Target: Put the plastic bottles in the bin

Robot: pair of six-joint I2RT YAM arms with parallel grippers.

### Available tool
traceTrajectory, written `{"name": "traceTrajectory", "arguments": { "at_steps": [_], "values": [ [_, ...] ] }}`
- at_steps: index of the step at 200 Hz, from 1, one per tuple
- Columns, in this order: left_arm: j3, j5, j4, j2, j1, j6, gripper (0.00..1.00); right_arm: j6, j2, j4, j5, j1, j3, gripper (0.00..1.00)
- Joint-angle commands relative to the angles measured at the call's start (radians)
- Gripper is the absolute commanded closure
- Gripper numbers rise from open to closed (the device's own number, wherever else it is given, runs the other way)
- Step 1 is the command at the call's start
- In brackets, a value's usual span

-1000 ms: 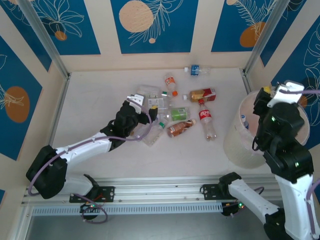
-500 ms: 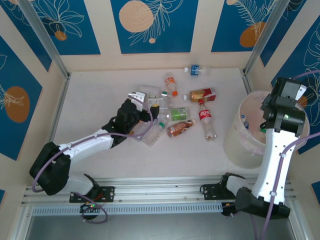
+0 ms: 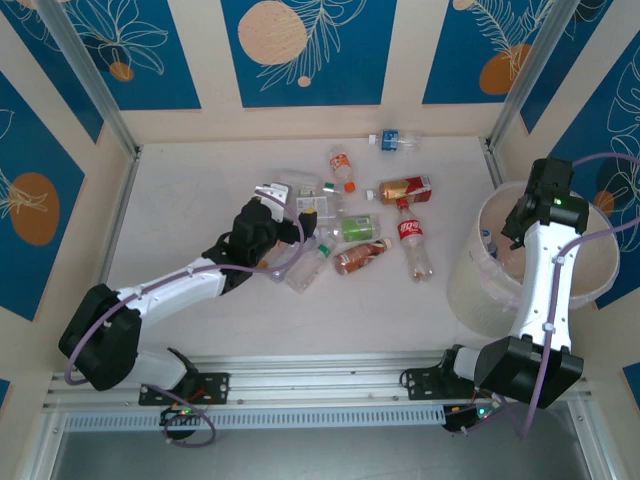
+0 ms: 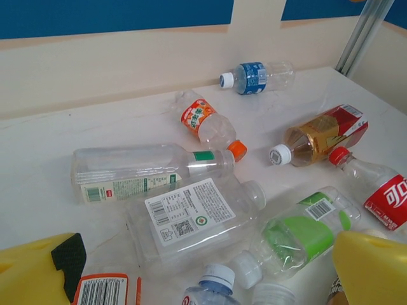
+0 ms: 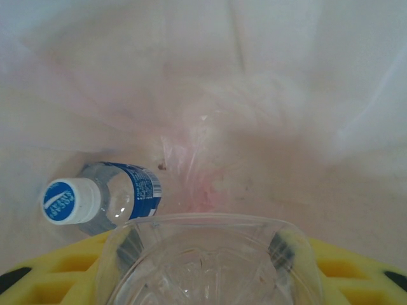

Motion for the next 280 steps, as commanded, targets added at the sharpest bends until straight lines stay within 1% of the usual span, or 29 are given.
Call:
{"name": "traceTrajectory", "arguments": {
  "at_steps": [1, 16, 34, 46, 60, 63, 75, 93, 106, 136, 144, 148, 171, 190, 209, 230, 242, 251, 262, 263, 280],
  "values": [
    [0.036, -0.019, -0.037, -0.012, 0.017, -0.022, 0.00, 0.034, 0.031, 0.038, 0.042, -0.003, -0.036, 0.68],
    [0.036, -0.032, -0.045, -0.014, 0.021, -0.028, 0.00, 0.041, 0.040, 0.049, 0.047, -0.004, -0.045, 0.61],
    [0.033, -0.043, -0.050, -0.014, 0.025, -0.039, 0.00, 0.042, 0.027, 0.069, 0.011, -0.002, -0.050, 0.48],
    [0.032, -0.045, -0.052, -0.012, 0.029, -0.049, 0.00, 0.039, 0.010, 0.079, -0.008, 0.001, -0.052, 0.41],
    [0.032, -0.046, -0.056, -0.012, 0.032, -0.055, 0.00, 0.041, -0.010, 0.087, -0.018, 0.005, -0.050, 0.37],
    [0.031, -0.048, -0.057, -0.012, 0.033, -0.058, 0.00, 0.041, -0.016, 0.087, -0.018, 0.007, -0.050, 0.33],
    [0.034, -0.051, -0.066, -0.012, 0.037, -0.061, 0.00, 0.045, -0.029, 0.089, -0.009, 0.010, -0.047, 0.26],
    [0.036, -0.063, -0.079, -0.014, 0.041, -0.067, 0.00, 0.048, -0.053, 0.087, 0.012, 0.021, -0.039, 0.21],
    [0.035, -0.070, -0.083, -0.015, 0.046, -0.076, 0.00, 0.054, -0.072, 0.089, 0.033, 0.031, -0.032, 0.15],
    [0.032, -0.075, -0.090, -0.013, 0.058, -0.102, 0.00, 0.059, -0.125, 0.113, 0.063, 0.056, -0.020, 0.07],
    [0.032, -0.076, -0.092, -0.014, 0.061, -0.109, 0.00, 0.062, -0.142, 0.123, 0.065, 0.063, -0.017, 0.04],
    [0.032, -0.075, -0.094, -0.012, 0.064, -0.113, 0.00, 0.064, -0.154, 0.129, 0.064, 0.068, -0.016, 0.00],
    [0.032, -0.082, -0.109, -0.009, 0.077, -0.140, 0.00, 0.071, -0.207, 0.158, 0.035, 0.091, -0.006, 0.01],
    [0.032, -0.081, -0.122, -0.008, 0.091, -0.167, 0.00, 0.070, -0.268, 0.201, -0.029, 0.115, -0.004, 0.01],
    [0.028, -0.072, -0.130, -0.008, 0.105, -0.191, 0.00, 0.062, -0.345, 0.283, -0.096, 0.143, -0.029, 0.00],
    [0.021, -0.071, -0.140, -0.008, 0.121, -0.217, 0.00, 0.039, -0.433, 0.392, -0.217, 0.160, -0.083, 0.01],
    [0.017, -0.063, -0.141, -0.008, 0.129, -0.228, 0.00, 0.036, -0.474, 0.457, -0.323, 0.164, -0.115, 0.01],
    [0.012, -0.057, -0.141, -0.008, 0.133, -0.233, 0.00, 0.039, -0.498, 0.503, -0.427, 0.166, -0.138, 0.01],
    [0.007, -0.051, -0.139, -0.010, 0.139, -0.241, 0.00, 0.036, -0.511, 0.545, -0.572, 0.169, -0.149, 0.00],
    [0.006, -0.050, -0.139, -0.011, 0.139, -0.242, 0.00, 0.036, -0.510, 0.549, -0.600, 0.170, -0.149, 0.00],
    [0.000, -0.036, -0.139, -0.014, 0.146, -0.250, 0.00, 0.029, -0.490, 0.551, -0.734, 0.184, -0.127, 0.00]
  ]
}}
